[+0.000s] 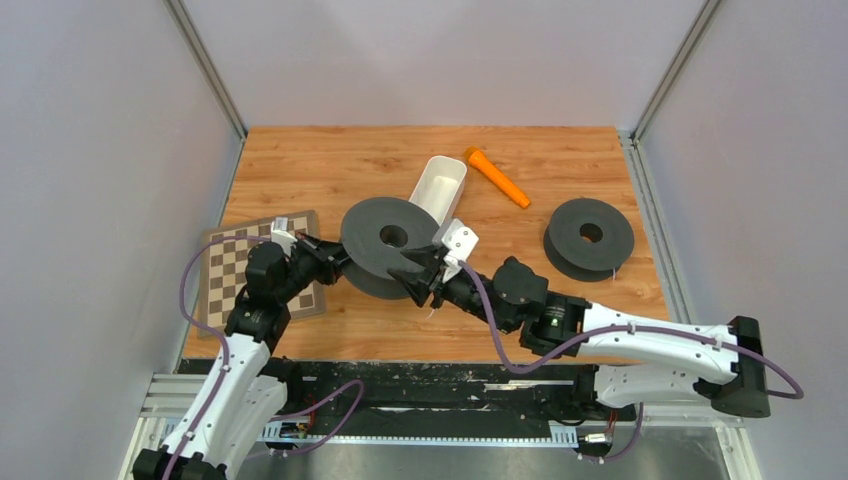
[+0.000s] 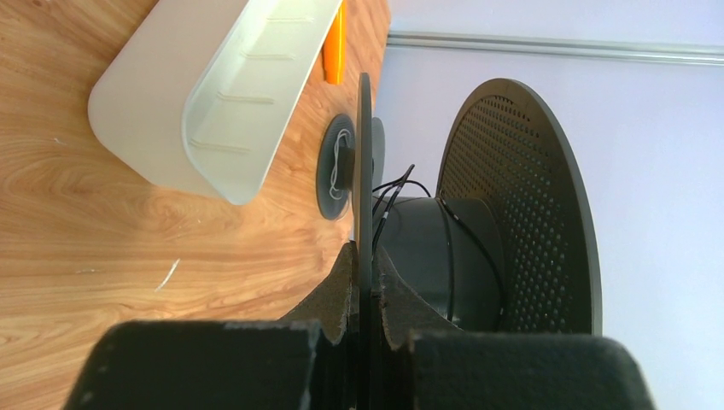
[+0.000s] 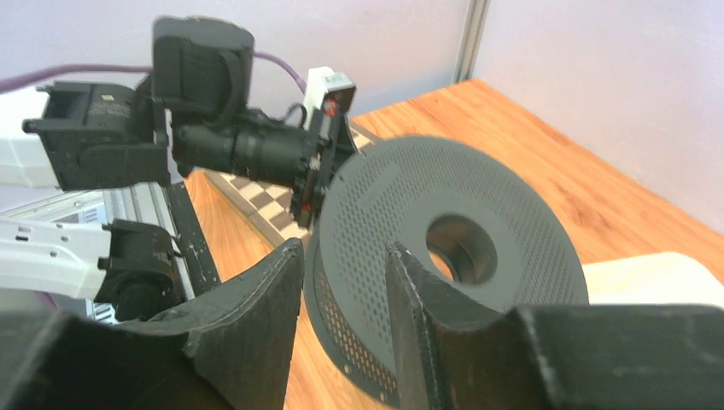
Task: Wrap the cables
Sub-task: Wrap the cable around the cable reel, then place the cable reel at the center of the board.
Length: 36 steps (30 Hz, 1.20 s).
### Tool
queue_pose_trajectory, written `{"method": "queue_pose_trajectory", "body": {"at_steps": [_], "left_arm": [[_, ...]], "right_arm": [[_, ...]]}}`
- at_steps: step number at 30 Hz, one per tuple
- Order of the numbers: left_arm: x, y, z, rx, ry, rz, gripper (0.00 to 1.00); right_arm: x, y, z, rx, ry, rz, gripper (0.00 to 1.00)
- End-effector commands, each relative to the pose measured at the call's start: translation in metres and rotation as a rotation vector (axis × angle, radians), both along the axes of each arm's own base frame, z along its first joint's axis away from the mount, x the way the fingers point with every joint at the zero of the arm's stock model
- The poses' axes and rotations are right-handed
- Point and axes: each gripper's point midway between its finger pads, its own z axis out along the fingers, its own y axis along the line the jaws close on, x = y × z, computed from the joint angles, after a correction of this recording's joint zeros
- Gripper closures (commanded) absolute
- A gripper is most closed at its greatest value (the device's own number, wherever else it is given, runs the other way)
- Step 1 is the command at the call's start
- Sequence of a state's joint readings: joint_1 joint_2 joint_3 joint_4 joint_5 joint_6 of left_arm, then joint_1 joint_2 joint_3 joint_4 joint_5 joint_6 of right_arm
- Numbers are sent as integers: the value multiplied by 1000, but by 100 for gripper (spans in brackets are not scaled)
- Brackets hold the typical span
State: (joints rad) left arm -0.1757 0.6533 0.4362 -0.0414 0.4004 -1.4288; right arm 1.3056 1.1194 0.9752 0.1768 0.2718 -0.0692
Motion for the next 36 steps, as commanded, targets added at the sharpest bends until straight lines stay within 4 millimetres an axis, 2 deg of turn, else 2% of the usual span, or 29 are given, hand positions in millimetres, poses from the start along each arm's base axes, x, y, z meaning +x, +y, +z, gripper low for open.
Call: {"method": "queue_pose_trajectory", "body": {"at_steps": [1,3,5,6,10,12,15,22,27,31,36], "left_arm": [[-2,-3,39,-21,-161,-29,100],[-2,-5,41,3,-201,-50,100],[-4,-7,41,14,-227,-67,100],[-5,-8,40,11,-244,-78,100],[-11,-13,38,-15,-290,-111,100],[-12,-15,37,-20,-301,-129,100],[-15,-18,38,-12,-317,-161,100],[-17,-23,40,-4,-357,-202,100],[-20,-27,38,-7,-375,-239,100],[-19,-28,36,-14,-375,-243,100],[-17,-29,29,-6,-366,-257,100]], "right_arm": [[4,-33,-5,75,101,-86,56],[11,-48,-2,134,166,-108,49],[21,-58,2,174,241,-57,44],[38,-70,1,192,279,-58,42],[66,-95,-10,198,426,21,32],[70,-99,-24,186,523,86,25],[71,-97,-47,194,638,133,27],[74,-82,-71,266,818,203,28],[65,-72,-69,332,884,341,36],[62,-69,-68,381,932,387,51],[59,-70,-67,431,964,415,77]]}}
